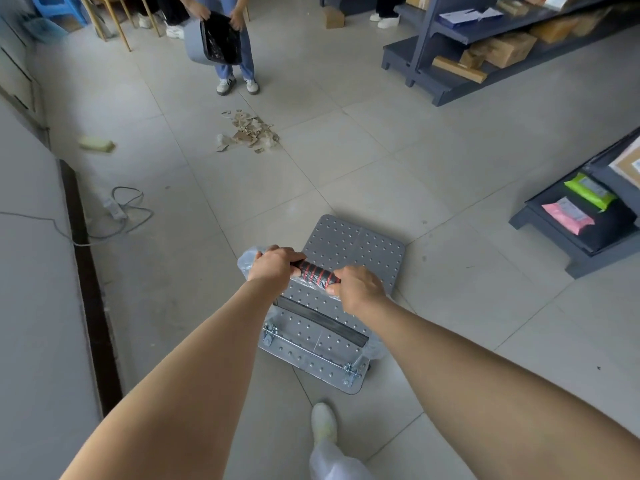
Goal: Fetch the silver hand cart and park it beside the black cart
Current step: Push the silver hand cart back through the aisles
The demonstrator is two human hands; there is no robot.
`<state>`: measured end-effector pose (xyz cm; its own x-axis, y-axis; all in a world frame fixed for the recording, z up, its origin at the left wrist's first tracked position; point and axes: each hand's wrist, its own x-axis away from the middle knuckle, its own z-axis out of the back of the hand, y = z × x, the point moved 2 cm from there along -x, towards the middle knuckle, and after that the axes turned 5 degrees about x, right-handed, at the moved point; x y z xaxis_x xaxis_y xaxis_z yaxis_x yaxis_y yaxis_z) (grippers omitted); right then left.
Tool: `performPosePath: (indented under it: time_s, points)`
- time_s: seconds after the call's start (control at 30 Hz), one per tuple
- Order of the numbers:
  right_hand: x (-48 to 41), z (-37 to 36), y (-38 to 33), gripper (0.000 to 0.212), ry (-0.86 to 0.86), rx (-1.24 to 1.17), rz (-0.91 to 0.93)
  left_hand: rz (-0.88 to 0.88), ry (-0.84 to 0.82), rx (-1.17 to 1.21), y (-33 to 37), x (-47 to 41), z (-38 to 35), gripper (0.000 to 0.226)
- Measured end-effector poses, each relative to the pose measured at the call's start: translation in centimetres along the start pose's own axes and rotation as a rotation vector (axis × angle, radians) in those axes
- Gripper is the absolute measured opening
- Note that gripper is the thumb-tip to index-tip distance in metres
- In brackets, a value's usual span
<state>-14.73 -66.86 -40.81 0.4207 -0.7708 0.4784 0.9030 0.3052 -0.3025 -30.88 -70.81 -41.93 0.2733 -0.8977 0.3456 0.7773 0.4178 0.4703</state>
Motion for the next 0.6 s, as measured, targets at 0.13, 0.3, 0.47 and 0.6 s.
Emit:
performPosePath:
  time_s: [0.13, 0.3, 0.47, 0.6]
  points:
    - [-1.7, 0.7, -1.2, 0.025, 0.008, -0.005, -0.020, 0.000, -0.032, -0.016, -0.2, -2.2, 1.5, 0.035]
    - [-3.2, 1.3, -1.8, 0.027, 0.032, 0.008, -0.042, -0.013, -0.018, -0.031, -0.4, -4.3, 2.3, 0.036]
    - [-4.3, 2.1, -2.0, 0.028, 0.059, -0.016, -0.089, -0.075, -0.039, -0.155, 0.0, -6.0, 3.0, 0.041]
    - [-5.6, 2.4, -2.9, 0.032, 0.078, -0.001, -0.155, -0.146, -0.054, -0.160, 0.1, -7.8, 4.2, 0.042]
